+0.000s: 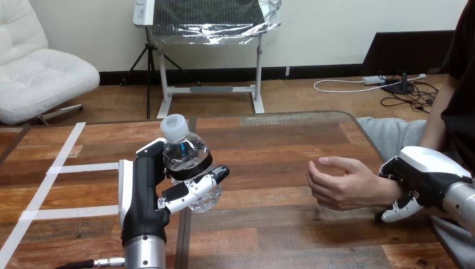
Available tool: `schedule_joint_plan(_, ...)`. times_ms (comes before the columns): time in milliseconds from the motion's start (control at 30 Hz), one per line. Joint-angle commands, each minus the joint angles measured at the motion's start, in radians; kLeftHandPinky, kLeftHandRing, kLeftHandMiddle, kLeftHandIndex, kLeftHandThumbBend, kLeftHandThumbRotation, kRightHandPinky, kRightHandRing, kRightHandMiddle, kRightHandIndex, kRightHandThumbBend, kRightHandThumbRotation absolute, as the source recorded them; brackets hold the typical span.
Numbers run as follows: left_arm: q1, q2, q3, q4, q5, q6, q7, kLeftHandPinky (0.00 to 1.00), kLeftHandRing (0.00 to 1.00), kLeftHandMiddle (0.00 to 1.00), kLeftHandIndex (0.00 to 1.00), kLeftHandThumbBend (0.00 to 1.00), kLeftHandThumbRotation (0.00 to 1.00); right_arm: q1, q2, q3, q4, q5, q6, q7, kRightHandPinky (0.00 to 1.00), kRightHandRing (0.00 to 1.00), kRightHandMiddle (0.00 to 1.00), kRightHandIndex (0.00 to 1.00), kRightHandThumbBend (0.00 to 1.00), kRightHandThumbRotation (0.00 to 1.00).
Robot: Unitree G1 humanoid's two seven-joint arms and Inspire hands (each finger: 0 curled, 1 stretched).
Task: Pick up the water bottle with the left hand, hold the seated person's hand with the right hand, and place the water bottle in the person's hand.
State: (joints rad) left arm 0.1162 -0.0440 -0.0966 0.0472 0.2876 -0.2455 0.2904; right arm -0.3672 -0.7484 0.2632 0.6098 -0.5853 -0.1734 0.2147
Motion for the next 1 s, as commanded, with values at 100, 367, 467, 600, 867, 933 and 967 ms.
schedule_joint_plan(100,-0.073,-0.004,0.004,-0.038,0.014,-0.007,0.010,0.37,0.41,0.45,0.44,0.72,0.00,-0.017,-0.028,-0.049,-0.091,0.018,0.000,-0.022,0.49,0.51,0.55,0.55,0.77,0.00)
schedule_joint_plan(367,-0.079,-0.005,0.002,-0.037,0.012,-0.003,0.006,0.37,0.41,0.45,0.44,0.72,0.00,-0.005,-0.034,-0.067,-0.127,0.024,-0.006,-0.022,0.46,0.48,0.53,0.54,0.78,0.00)
schedule_joint_plan(467,-0.083,-0.004,0.002,-0.031,0.009,-0.011,0.006,0.37,0.41,0.45,0.44,0.72,0.00,-0.002,-0.036,-0.072,-0.145,0.021,0.003,-0.014,0.45,0.48,0.53,0.53,0.78,0.00)
schedule_joint_plan(600,-0.089,-0.001,0.001,-0.021,0.006,-0.026,0.005,0.36,0.41,0.45,0.44,0.72,0.00,0.004,-0.038,-0.079,-0.167,0.018,0.008,-0.008,0.44,0.47,0.52,0.53,0.78,0.00)
schedule_joint_plan(867,-0.097,0.001,0.001,-0.011,0.003,-0.034,0.002,0.36,0.41,0.45,0.43,0.72,0.00,0.009,-0.036,-0.089,-0.197,0.021,0.032,0.011,0.46,0.48,0.53,0.53,0.78,0.00)
schedule_joint_plan(933,-0.098,0.001,0.001,-0.011,0.003,-0.032,0.002,0.36,0.41,0.45,0.43,0.73,0.00,0.011,-0.033,-0.092,-0.206,0.022,0.043,0.018,0.46,0.48,0.53,0.53,0.77,0.00)
schedule_joint_plan(967,-0.098,0.001,0.001,-0.010,0.003,-0.032,0.002,0.36,0.41,0.45,0.43,0.73,0.00,0.012,-0.032,-0.093,-0.212,0.020,0.051,0.021,0.46,0.48,0.53,0.53,0.77,0.00)
